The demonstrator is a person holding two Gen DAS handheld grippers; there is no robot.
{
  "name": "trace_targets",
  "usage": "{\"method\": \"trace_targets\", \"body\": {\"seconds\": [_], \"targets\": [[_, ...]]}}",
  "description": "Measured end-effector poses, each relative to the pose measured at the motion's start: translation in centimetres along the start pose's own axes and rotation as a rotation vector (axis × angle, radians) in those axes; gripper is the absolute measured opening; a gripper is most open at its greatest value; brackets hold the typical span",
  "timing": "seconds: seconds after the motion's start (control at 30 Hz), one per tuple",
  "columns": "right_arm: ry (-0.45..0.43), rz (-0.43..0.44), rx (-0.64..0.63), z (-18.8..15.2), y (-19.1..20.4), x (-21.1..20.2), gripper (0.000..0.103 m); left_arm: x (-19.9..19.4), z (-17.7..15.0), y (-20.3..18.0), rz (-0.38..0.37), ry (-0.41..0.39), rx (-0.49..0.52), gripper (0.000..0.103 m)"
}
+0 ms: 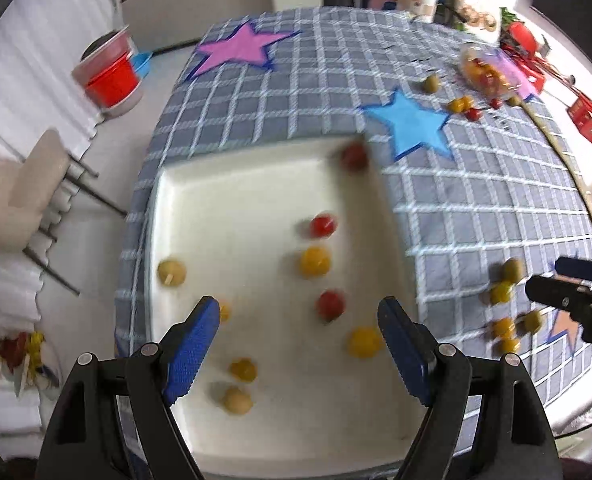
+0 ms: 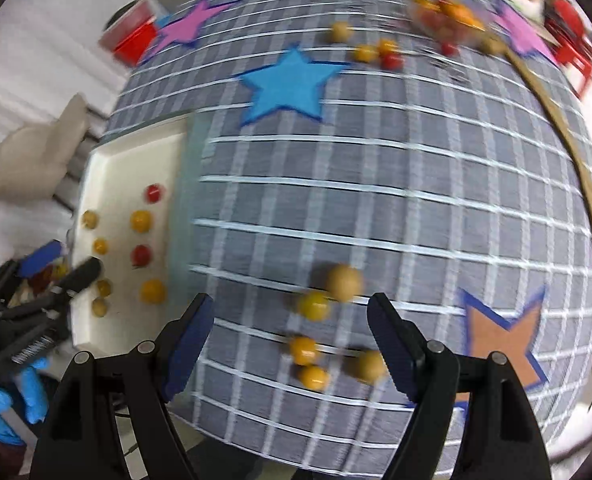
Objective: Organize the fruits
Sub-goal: 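Grasp a red tomato near the glass bowl with the right tool while the left grasps a yellow one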
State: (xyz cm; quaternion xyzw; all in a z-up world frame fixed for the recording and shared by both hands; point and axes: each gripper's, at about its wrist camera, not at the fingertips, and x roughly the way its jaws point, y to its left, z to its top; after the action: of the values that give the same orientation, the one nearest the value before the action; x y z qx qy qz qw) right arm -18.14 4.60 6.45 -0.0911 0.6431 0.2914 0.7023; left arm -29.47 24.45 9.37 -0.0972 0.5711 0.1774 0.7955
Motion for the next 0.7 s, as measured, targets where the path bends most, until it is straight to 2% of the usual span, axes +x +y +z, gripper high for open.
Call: {"method": "trace_targets", "body": {"seconds": [0.17,0.33,0.5,0.6,0.7], "targets": [[-0.027,-0.051,0.107,0.9,-4.6,-1.1,0.082,-0.2,3.8,-2.6,-0.038,-0.032,0.055,0.082],[-0.072,-0.074,0.167,2.8,-8.5,-2.1,0.082,1.0,8.2,-5.4,-0.061,-0.048,0.064,0.082],[-0.102,-0.085,0.138,6.2,-9.4,-1.6,0.082,3.6,12.2,-8.9,-0.069,-0.056,0.092,0.082],[-0.114,-0.062,0.117,8.7,-9.7,-0.4,0.081,5.4,13.7,-10.6,-0.056,-0.052,0.111,0.082],[-0.147,-0.077,0.096,10.9,-10.3,0.7,0.075,7.1,14.9,-11.7,-0.053,-0.043,0.111,0.082]]}}
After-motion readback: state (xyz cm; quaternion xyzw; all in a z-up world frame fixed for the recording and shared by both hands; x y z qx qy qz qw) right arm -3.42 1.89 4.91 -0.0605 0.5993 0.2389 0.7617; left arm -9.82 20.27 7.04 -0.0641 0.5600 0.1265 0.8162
